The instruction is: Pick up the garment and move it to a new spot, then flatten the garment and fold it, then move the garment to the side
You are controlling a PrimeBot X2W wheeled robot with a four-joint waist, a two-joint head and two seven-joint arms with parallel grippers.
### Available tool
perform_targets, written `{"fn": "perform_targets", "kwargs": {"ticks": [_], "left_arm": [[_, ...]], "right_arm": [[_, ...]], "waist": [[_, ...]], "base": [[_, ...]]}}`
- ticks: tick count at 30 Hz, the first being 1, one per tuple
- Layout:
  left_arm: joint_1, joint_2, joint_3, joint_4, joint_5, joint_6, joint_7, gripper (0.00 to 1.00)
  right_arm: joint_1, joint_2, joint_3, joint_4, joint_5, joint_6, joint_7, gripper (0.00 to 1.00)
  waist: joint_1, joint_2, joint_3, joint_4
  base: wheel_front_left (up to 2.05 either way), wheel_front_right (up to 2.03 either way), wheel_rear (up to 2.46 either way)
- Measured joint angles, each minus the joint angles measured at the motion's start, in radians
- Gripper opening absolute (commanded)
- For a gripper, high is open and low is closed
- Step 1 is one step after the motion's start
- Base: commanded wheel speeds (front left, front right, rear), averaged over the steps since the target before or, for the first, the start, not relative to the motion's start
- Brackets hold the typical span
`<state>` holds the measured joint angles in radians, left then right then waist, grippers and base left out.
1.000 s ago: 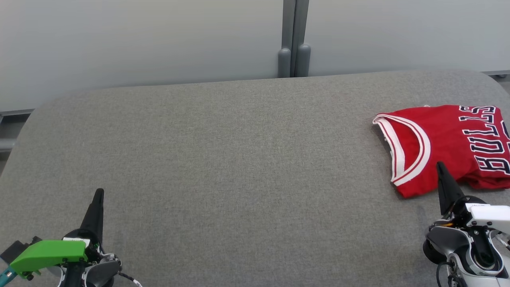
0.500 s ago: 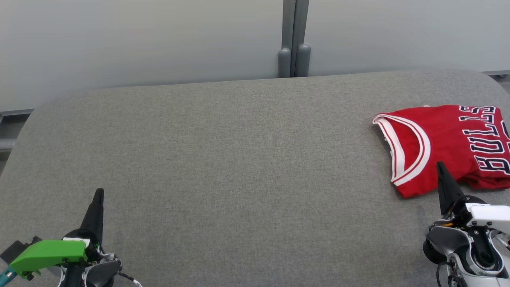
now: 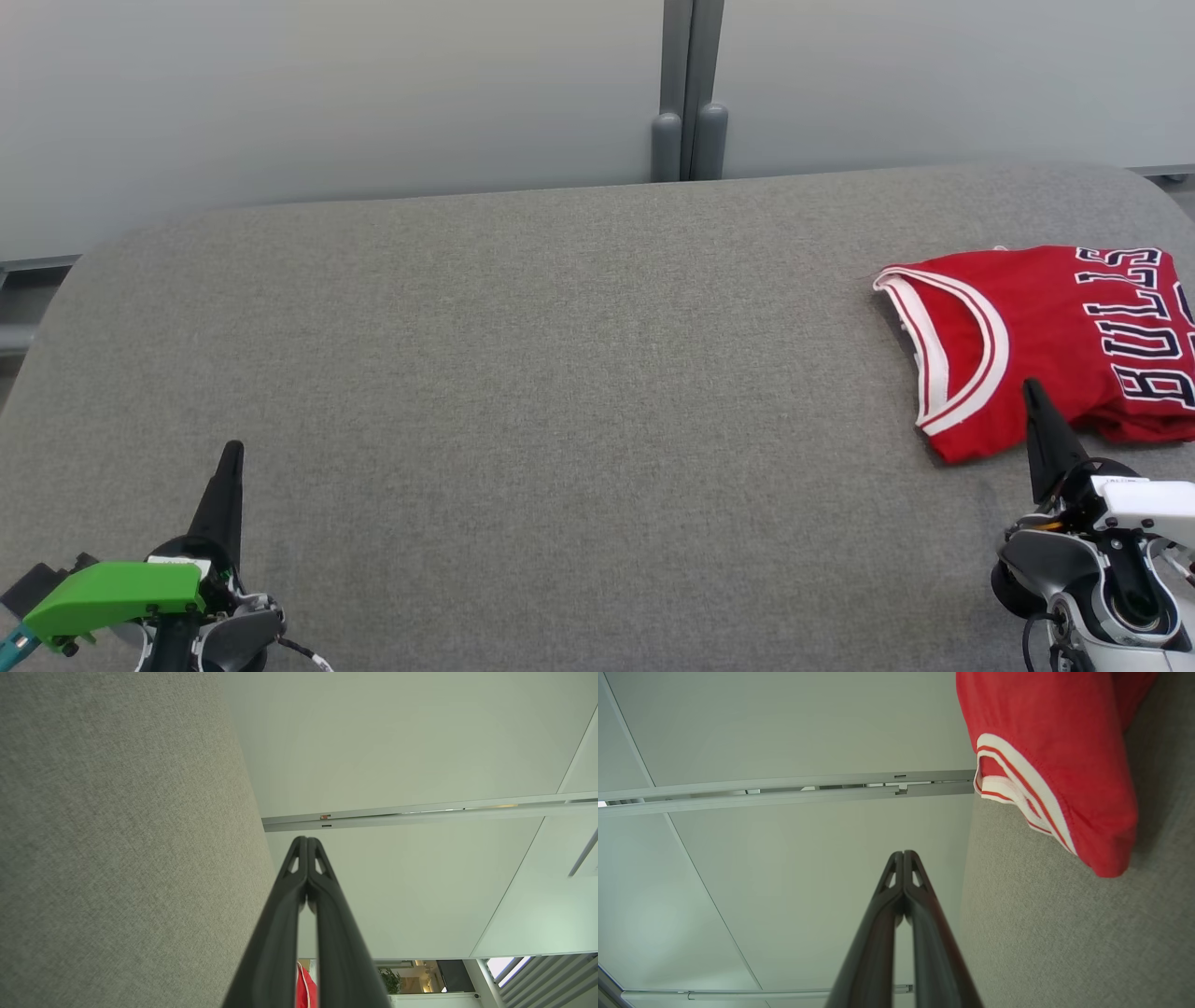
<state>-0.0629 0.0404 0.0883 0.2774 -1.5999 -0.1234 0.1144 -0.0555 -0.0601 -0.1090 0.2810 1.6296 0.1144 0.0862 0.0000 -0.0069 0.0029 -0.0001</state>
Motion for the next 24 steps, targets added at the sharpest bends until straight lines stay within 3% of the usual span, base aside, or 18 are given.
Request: {"fn": "perform_targets", "kwargs": {"ticks": [24], "left_arm": [[0.000, 0.000, 0.000, 0.000, 0.000, 0.000, -0.001, 0.00]], "right_arm": [[0.000, 0.001, -0.002, 0.000, 0.000, 0.000, 0.003, 0.00]], "waist": [[0.0000, 0.0000, 0.000, 0.000]], "base": [[0.00, 0.00, 0.00]]}}
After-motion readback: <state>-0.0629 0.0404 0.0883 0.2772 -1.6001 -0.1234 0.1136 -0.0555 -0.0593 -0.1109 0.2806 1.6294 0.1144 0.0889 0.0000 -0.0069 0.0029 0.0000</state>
